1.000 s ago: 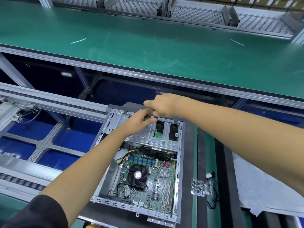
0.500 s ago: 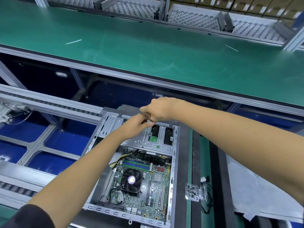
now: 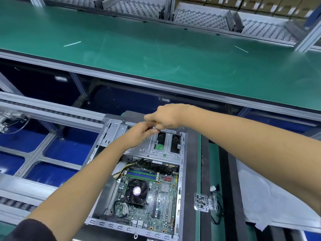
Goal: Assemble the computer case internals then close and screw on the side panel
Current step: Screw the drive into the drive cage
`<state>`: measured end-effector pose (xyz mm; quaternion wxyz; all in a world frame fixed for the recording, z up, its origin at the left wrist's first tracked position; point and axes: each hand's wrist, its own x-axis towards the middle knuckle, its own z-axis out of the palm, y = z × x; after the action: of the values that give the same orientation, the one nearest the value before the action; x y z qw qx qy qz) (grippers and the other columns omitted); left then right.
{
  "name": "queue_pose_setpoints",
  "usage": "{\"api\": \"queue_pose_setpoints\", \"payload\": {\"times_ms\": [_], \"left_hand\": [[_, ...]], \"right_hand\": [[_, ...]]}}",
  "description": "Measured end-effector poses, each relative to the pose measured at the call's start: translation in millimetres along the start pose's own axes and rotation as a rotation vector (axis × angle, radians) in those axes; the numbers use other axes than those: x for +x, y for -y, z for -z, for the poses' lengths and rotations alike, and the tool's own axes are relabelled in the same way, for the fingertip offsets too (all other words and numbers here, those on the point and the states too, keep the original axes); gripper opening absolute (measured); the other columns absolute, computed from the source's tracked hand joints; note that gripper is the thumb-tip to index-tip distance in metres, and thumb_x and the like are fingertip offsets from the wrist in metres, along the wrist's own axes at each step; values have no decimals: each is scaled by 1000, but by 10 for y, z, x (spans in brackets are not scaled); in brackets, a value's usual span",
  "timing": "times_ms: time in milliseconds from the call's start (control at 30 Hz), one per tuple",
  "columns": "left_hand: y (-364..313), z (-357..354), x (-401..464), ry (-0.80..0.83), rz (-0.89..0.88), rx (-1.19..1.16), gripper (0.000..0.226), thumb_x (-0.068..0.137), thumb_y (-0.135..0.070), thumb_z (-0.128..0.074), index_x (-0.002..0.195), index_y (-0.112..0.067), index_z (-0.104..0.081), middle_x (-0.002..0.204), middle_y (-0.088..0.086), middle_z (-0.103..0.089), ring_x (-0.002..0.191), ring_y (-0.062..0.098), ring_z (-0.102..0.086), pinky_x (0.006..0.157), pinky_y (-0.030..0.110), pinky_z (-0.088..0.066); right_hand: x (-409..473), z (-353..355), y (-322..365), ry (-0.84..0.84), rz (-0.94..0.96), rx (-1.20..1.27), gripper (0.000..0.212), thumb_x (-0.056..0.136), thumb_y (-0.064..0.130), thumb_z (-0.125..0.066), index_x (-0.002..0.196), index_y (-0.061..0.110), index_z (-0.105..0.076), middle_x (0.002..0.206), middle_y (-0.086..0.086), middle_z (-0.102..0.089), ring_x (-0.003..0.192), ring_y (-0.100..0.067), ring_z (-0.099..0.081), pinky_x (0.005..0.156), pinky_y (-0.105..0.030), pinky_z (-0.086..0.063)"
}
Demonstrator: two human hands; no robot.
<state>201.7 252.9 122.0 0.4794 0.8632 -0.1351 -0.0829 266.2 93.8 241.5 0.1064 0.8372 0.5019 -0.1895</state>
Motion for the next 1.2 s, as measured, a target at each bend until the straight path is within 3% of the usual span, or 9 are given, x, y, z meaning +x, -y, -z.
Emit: {"api": "queue_pose_setpoints", "payload": {"times_ms": [133,267,367,467,667,767,900,1000,1200], "left_hand": [[-3,-44,21,-134,37,82,29,84,-46,-78,97,-28,-59,69,-3,-47,62,6,-40,59,27,-33],[-48,-78,63,-194,53,116,15,86,-42,-78,84,-31,-67,75,12,-58,70,14,-46,66,33,-36],[-26,11,58,-67,81,65,26,93,-29,-72,85,-51,-62,90,-3,-62,88,17,-55,81,34,-43],[1,76,40,22,110,2,19,97,-22,-68,99,-40,-66,98,-22,-71,100,4,-63,92,33,-47],[-11,41,5,-162,81,110,44,75,-52,-84,89,-19,-59,65,-8,-45,58,5,-37,55,22,-30],[-42,-14,23,-210,38,50,30,82,-38,-83,81,-16,-63,63,-1,-44,59,9,-35,54,23,-26],[-40,92,-2,-83,19,118,19,92,-27,-75,82,-36,-61,72,1,-58,65,13,-47,58,19,-34],[-17,120,5,-28,83,136,14,96,-29,-69,102,-17,-67,88,-1,-68,80,13,-60,70,23,-46],[-23,-51,21,-209,103,118,42,76,-49,-84,87,-15,-62,60,-3,-42,54,6,-36,53,23,-25]], "right_hand": [[82,-46,84,-31,-225,172,10,99,22,-49,104,14,-47,78,-2,-50,64,-21,-49,54,-34,-36],[120,-17,96,-3,-281,186,21,97,29,-52,107,10,-52,81,-2,-59,66,-21,-54,53,-32,-36],[57,52,27,14,-62,5,28,92,34,-59,110,26,-39,78,4,-60,66,-18,-56,56,-34,-36],[72,30,37,-11,61,-88,20,91,25,-54,110,30,-49,69,10,-53,61,-13,-50,57,-34,-37],[166,-80,128,-90,-287,239,6,94,21,-54,96,16,-53,80,-2,-57,73,-24,-57,54,-33,-37],[196,-77,146,-55,-339,249,11,92,25,-56,93,14,-55,83,-4,-62,71,-23,-57,54,-32,-39],[88,-5,47,-57,-76,20,24,90,36,-60,103,27,-42,73,11,-54,64,-11,-52,53,-31,-31],[63,-28,20,-81,38,-44,19,93,26,-57,109,30,-49,66,14,-49,59,-6,-46,52,-30,-28],[150,-124,126,-124,-310,188,15,95,27,-53,85,19,-45,77,-1,-50,66,-22,-52,52,-32,-33]]}}
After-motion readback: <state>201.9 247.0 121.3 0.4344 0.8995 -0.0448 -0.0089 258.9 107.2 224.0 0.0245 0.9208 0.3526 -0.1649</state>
